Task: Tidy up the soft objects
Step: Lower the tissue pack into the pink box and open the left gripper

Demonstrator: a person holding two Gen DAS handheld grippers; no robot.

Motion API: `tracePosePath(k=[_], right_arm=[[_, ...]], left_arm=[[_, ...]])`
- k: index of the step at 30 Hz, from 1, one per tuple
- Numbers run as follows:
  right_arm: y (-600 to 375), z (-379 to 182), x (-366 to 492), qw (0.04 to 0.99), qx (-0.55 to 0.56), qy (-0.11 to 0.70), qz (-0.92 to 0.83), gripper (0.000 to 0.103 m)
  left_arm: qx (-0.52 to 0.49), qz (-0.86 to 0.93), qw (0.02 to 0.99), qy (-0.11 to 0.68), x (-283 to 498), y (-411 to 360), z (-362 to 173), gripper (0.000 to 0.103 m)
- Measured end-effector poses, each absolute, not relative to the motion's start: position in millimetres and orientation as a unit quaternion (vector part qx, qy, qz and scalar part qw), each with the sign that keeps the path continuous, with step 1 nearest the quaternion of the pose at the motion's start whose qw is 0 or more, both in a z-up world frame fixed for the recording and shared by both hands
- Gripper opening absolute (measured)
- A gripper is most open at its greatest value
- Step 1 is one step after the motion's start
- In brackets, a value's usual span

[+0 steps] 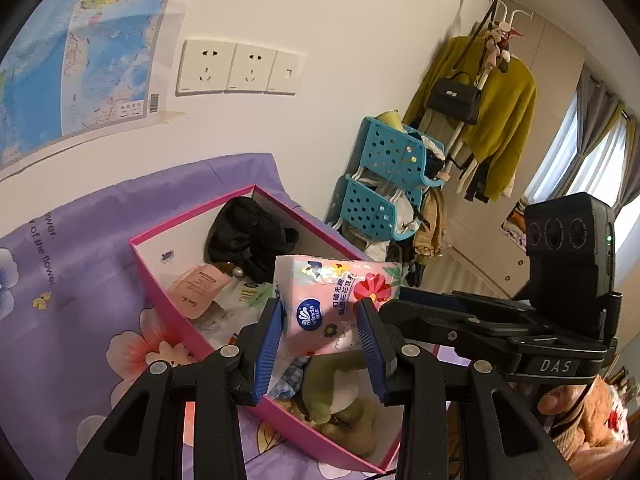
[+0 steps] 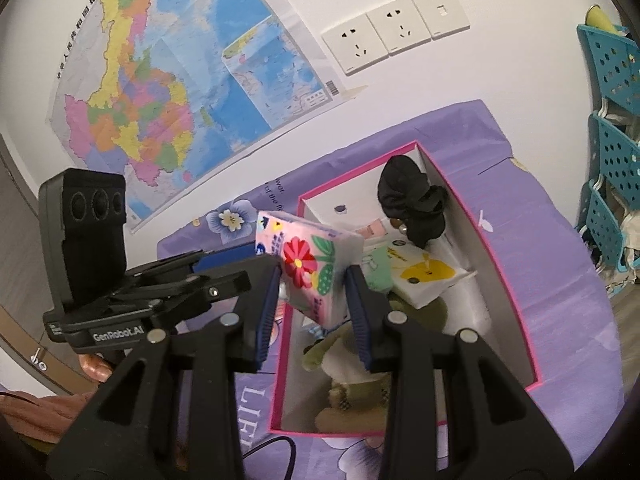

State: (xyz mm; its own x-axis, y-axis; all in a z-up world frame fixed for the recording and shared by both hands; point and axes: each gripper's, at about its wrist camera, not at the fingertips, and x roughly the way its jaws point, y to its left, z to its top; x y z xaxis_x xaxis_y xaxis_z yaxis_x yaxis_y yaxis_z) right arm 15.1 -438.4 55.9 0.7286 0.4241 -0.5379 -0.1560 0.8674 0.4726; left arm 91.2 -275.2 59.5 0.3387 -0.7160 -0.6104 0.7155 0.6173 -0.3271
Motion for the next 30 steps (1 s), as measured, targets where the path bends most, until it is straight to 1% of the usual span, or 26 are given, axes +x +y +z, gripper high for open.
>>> tracePosePath(k=[30], right_arm=[[-457.7,52.4,11.4,0.914,0.208,0.327,0.122,0.037]], left_arm=[[0.007,-0.44,0.808,0.391,98.0,-304.8,49.2,0.038]])
